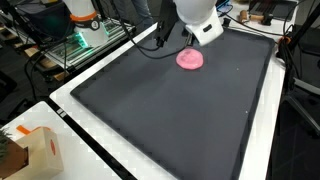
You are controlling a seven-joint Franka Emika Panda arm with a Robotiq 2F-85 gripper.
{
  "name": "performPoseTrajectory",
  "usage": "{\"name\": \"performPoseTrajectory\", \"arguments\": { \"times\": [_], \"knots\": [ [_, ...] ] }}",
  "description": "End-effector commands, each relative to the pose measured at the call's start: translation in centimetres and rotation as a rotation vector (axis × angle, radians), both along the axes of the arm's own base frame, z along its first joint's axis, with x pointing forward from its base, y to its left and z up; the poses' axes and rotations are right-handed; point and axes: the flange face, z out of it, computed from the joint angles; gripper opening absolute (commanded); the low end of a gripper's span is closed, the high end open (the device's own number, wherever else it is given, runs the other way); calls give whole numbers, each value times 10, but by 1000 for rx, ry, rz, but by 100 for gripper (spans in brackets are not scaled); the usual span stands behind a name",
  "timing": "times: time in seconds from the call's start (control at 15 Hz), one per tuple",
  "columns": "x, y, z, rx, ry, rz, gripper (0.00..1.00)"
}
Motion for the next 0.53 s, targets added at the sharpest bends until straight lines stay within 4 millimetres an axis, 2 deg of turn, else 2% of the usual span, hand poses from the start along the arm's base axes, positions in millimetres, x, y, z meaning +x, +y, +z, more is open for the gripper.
{"name": "performPoseTrajectory", "arguments": {
  "times": [0.0,0.47],
  "knots": [
    [0,-1,-19,10,3,-22,25],
    [0,-4,-48,6,16,-37,25]
  ]
}}
